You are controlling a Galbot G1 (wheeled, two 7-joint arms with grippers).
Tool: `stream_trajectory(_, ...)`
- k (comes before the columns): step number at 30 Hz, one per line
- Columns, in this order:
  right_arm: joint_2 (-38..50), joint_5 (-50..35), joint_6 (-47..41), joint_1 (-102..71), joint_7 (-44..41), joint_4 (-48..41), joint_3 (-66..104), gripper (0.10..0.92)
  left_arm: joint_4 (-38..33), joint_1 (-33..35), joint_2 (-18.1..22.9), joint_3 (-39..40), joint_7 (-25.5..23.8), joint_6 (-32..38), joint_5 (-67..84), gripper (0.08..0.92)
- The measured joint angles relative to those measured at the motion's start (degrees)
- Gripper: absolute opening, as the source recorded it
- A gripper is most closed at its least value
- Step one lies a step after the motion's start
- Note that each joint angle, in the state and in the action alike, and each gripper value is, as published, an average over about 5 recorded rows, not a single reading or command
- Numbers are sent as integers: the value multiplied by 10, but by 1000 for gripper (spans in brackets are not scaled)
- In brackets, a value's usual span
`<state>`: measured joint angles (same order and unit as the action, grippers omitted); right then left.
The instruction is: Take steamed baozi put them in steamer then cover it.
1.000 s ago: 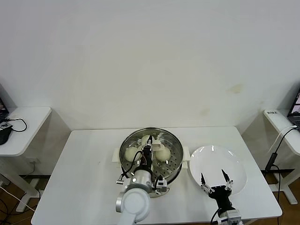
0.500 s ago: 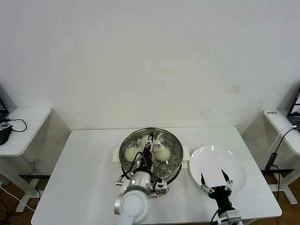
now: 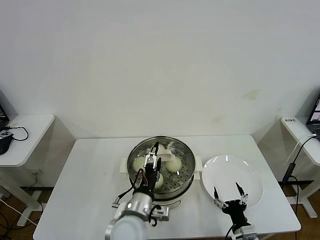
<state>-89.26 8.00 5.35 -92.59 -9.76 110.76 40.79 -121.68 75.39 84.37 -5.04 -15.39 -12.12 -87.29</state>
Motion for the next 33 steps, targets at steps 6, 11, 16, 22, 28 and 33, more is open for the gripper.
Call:
stream_trajectory(6,9,-6,-1,-8,-2,6,2,823,-48,51,-28,-22,23,33,79,823)
stream_trajectory(11,23,-17,-2,-16,-5,13,6,823,-72,100,-50,-64,65,88,223,823)
stream_trajectory(16,42,-31,-3,-28,-8,21,7,823,-90,153,-62,-119,122,138,406,823)
stream_trajectory(22,71,-54,-8,-51,-8,34,2,823,-98,223,-69,-177,187,176,609,823)
stream_trajectory(28,109,-88,-12,-89,2,52,3,823,-87,289,-71,-212,240,211,774,823)
stream_trajectory(33,140,-121,-10,-127,16,72,-4,823,-72,331,-69,-224,268,225,873,823)
